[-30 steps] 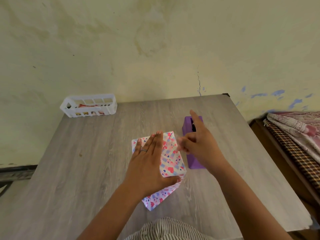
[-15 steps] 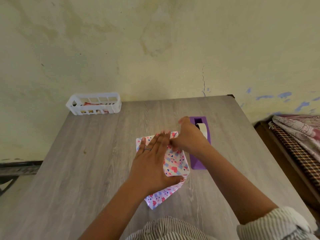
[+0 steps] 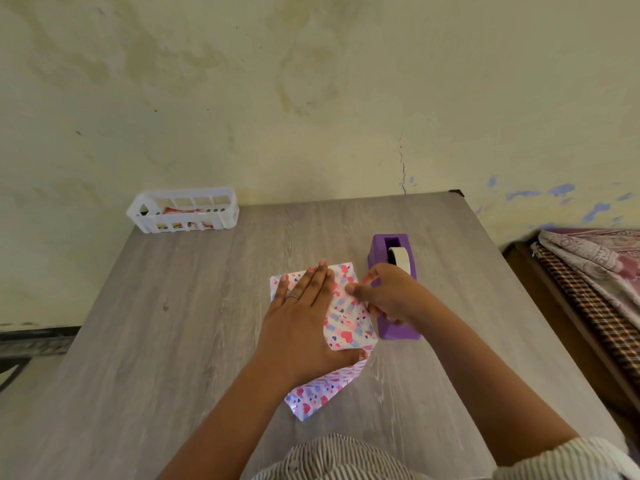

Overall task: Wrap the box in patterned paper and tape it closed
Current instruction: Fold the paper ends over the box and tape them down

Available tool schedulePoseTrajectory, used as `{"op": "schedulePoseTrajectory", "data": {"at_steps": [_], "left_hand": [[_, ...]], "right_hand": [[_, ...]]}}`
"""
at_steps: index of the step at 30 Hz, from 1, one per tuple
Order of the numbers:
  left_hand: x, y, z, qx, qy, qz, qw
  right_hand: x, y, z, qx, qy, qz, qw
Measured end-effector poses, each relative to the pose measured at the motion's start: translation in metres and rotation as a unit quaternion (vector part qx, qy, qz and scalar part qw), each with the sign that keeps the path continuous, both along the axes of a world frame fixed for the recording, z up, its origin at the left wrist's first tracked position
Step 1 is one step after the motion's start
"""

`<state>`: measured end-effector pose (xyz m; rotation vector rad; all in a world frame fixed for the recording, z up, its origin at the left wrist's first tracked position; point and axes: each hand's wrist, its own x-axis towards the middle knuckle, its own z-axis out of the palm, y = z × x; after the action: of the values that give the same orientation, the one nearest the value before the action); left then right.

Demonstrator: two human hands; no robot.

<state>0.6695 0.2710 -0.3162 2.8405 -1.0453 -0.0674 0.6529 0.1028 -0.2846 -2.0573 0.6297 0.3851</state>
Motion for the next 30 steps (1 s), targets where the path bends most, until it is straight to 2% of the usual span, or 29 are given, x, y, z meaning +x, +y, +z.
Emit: {"op": "schedulePoseTrajectory", "data": {"at_steps": [2,4,6,9,12,15,18,20,25,30], "left_hand": [[0.0,0.001,-0.001,-0.002,-0.003,0.0,1.0],[-0.001,0.002,0.0,-0.005,0.0,0.001,1.0],[-0.001,0.003,0.0,-0.007,0.007,0.003,1.0],[-0.002,0.003,0.0,-0.006,-0.001,0.002,1.0],[-0.003,0.003,-0.001,0.004,0.001,0.001,1.0],[-0.003,0.003,0.0,0.003,0.0,0.002,1.0],[-0.003,0.003,0.0,-0.001,0.004,0.0,1.0],[-0.004,0.003,0.001,0.001,0.006,-0.001,1.0],[-0.005,0.003,0.003,0.001,0.005,-0.001,1.0],[-0.004,0.002,0.003,0.006,0.01,-0.001,1.0]], "right_hand": [[-0.009,-0.004,-0.003,0.053,-0.001,-0.029,0.998],[-0.018,-0.009,-0.011,0.068,-0.003,-0.053,0.996],[-0.026,-0.017,-0.024,0.046,-0.029,-0.092,0.994],[-0.035,-0.043,-0.049,-0.016,-0.103,-0.215,0.971],[-0.04,-0.063,-0.07,-0.084,-0.074,-0.25,0.962],[-0.034,-0.065,-0.084,0.013,-0.037,-0.247,0.968],[-0.024,-0.065,-0.088,0.186,-0.022,-0.336,0.923],[-0.019,-0.069,-0.09,0.267,-0.019,-0.37,0.89],[-0.018,-0.068,-0.083,0.329,-0.018,-0.378,0.865],[-0.02,-0.061,-0.069,0.39,-0.062,-0.397,0.828]]}}
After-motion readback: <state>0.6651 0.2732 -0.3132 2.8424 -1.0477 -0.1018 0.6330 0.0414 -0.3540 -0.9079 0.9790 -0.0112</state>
